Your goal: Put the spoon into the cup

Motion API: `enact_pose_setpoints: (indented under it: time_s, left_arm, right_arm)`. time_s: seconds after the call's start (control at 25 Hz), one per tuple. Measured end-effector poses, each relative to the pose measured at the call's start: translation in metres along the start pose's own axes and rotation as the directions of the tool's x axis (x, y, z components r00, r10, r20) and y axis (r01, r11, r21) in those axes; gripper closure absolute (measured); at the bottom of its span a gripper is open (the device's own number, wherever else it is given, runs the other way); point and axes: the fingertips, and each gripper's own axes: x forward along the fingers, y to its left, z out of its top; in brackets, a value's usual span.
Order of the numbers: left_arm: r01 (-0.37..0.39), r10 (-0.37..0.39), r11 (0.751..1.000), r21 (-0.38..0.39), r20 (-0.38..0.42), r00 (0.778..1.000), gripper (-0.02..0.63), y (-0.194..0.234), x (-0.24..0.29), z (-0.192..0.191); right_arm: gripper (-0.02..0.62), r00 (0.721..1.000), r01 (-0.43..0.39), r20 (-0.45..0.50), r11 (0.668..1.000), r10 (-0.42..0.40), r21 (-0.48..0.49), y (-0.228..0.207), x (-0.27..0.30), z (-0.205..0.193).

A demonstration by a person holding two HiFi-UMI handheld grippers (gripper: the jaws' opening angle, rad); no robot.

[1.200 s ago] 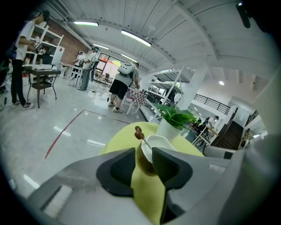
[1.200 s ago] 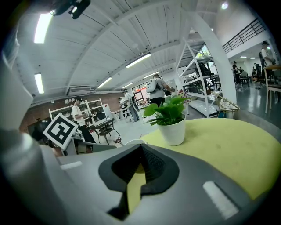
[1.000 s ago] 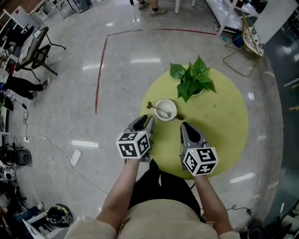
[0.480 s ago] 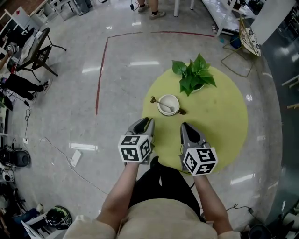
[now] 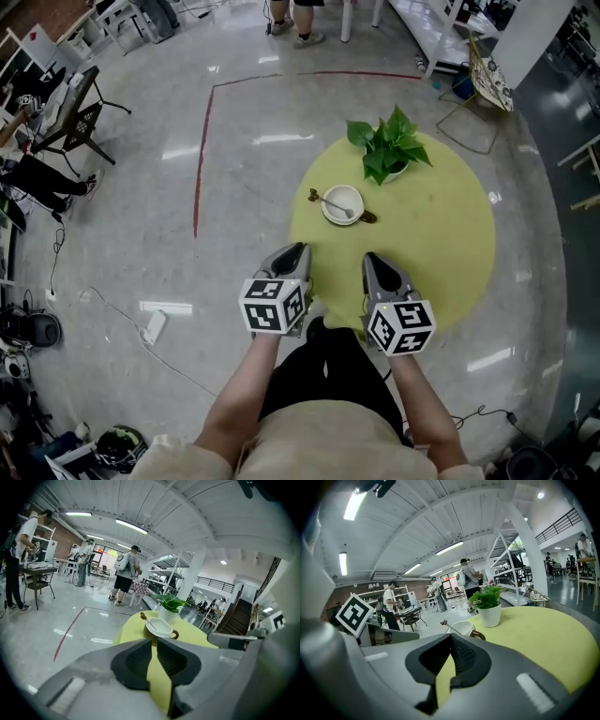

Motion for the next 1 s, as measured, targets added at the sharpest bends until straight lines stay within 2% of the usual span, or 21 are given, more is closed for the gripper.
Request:
enact_pose_setpoints:
  time_s: [0.52,0.8,1.0]
  left_arm:
    - [0.039,-0.040,0.996,0.084,0.017,0.999,0.592,-0.005,-0.036,-0.008]
    - [0.028,-0.035,0.990,0.136,0.046,0.998,0.604,-0.011,-0.050,-0.005]
    - [0.006,-0.018,0.990,0.139,0.085,0.996,0.604,-0.016,-0.064,-0.001]
  right_arm:
    - [0.594,0.999,0.029,0.018,0.999,-0.029,-0.017,0.026,-0.022,-0.013]
    - [0.594,1.000,0.013,0.028,0.999,-0.012,-0.032,0.031,-0.029,-0.015]
    - [0.594,0.999,0.005,0.049,0.999,-0.003,-0.044,0.031,-0.039,-0.013]
